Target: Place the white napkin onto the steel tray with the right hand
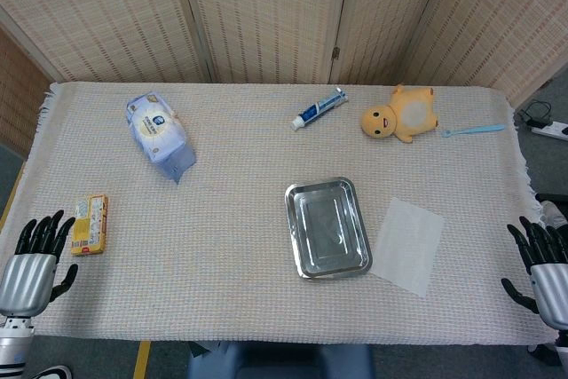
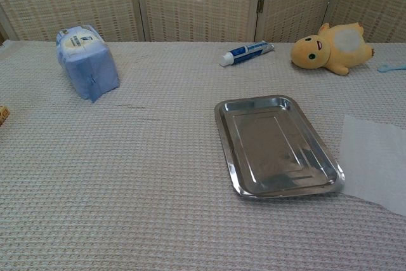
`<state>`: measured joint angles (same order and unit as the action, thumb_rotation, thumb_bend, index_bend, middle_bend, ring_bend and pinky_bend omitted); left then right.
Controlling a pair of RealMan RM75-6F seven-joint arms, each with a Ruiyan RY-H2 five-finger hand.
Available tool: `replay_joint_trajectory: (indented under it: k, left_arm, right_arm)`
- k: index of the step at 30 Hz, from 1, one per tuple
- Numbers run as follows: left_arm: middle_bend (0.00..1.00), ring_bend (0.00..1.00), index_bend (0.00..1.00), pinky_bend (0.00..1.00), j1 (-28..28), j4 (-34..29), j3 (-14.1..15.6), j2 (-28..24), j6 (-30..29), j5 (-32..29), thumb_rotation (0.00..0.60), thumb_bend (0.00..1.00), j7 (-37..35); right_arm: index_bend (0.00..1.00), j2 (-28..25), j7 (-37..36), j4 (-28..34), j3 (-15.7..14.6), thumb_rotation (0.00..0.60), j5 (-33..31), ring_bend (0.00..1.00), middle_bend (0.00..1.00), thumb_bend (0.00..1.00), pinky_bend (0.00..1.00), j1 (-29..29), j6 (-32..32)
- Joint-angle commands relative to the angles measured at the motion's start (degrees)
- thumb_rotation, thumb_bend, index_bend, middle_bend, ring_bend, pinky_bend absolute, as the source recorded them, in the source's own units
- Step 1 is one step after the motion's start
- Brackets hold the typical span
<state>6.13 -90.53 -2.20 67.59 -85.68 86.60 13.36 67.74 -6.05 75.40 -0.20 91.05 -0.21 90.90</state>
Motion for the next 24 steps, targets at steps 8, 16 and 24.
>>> replay_joint_trajectory:
  k: [8,16,24]
  left_arm:
    - [0.0,0.0,0.0,0.0,-0.04,-0.38,-0.11,-0.01,-0.31,0.1,0.6,0.45,0.31]
    - [0.0,0.0,0.0,0.0,1.17,0.16,-0.4,0.46,1.44,-0.03,0.6,0.45,-0.43]
    - [0.0,0.0,0.0,0.0,1.31,0.94,-0.56,1.49,1.92,-1.13,0.6,0.45,1.37]
  right_arm:
    - [0.0,1.25,2.9,-1.47,-0.18,0.6,0.24,0.0,0.0,0.31,0.0,0.02,-0.73]
    - [0.05,5.61,1.79,-8.84,-2.07,0.6,3.85,0.0,0.0,0.31,0.0,1.97,-3.07]
    - [0.17,12.7,-4.99,-24.68,-3.68,0.6,7.62,0.0,0.0,0.31,0.0,5.28,-4.76]
